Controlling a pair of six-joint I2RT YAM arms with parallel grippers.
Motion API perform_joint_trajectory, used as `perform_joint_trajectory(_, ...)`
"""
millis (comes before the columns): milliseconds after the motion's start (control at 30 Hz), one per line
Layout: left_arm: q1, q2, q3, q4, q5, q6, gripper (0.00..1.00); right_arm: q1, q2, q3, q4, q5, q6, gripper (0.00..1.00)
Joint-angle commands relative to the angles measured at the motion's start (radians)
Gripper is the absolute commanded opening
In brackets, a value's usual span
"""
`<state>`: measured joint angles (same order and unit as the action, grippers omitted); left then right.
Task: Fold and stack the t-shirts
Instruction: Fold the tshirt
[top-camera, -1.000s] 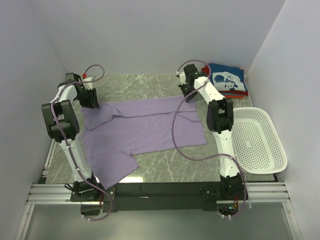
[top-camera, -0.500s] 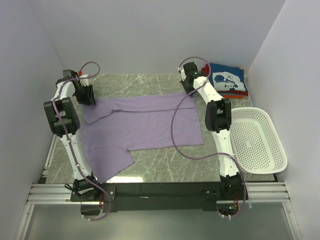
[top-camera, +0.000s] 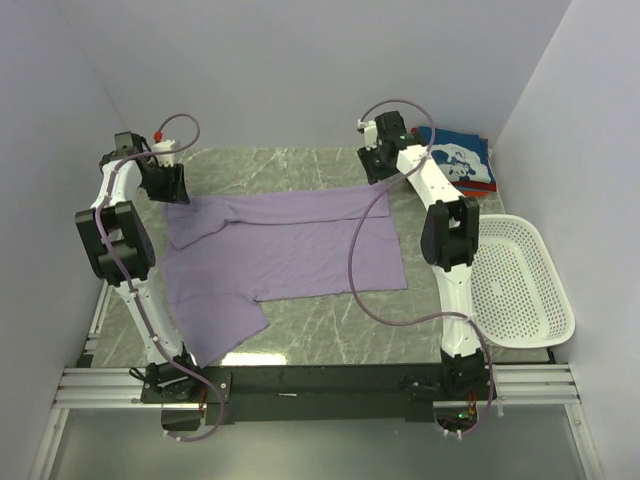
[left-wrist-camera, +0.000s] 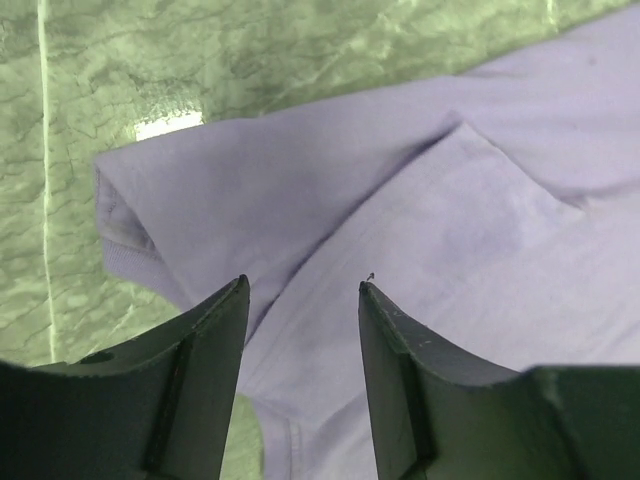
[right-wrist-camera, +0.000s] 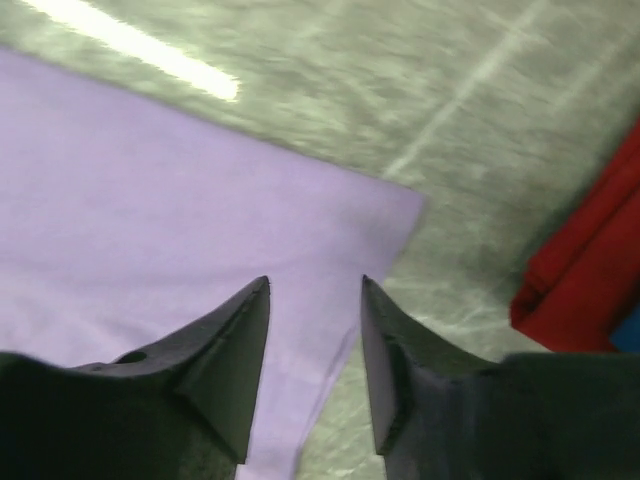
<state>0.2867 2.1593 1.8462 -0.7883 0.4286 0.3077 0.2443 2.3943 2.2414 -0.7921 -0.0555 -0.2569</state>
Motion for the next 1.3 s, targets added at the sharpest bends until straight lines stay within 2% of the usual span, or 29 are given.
perform_joint_trajectory(0, 0.006, -0.052, -0.019, -0.058, 0.041, 0.085, 0.54, 0.032, -0.067, 0.032, -0.084, -0.138, -0.010, 0.50)
perform_joint_trajectory(233, -0.035, 0.033, 0.076, -0.167, 0.140, 0.169, 0.60, 0.070, -0.075, -0.039, -0.142, -0.228, -0.004, 0.51)
perform_joint_trajectory(400, -0.113, 0.086, 0.132, -0.120, 0.139, 0.147, 0.62, 0.056, -0.058, -0.058, -0.168, -0.231, 0.004, 0.47)
perform_joint_trajectory(600, -0.155, 0.175, 0.228, -0.105, 0.133, 0.110, 0.63, 0.038, -0.083, -0.101, -0.165, -0.234, -0.001, 0.47)
perform_joint_trajectory(833, -0.176, 0.197, 0.223, -0.083, 0.128, 0.110, 0.62, 0.027, -0.084, -0.120, -0.170, -0.234, -0.002, 0.47)
perform_joint_trajectory(1033, -0.182, 0.166, 0.183, -0.083, 0.160, 0.128, 0.50, 0.026, -0.080, -0.114, -0.170, -0.222, -0.002, 0.46)
perform_joint_trajectory(1233, -0.188, 0.125, 0.153, -0.081, 0.180, 0.143, 0.23, 0.026, -0.081, -0.115, -0.170, -0.222, -0.001, 0.46)
perform_joint_trajectory(1267, -0.189, 0.120, 0.153, -0.088, 0.180, 0.155, 0.15, 0.026, -0.083, -0.115, -0.171, -0.224, 0.001, 0.46)
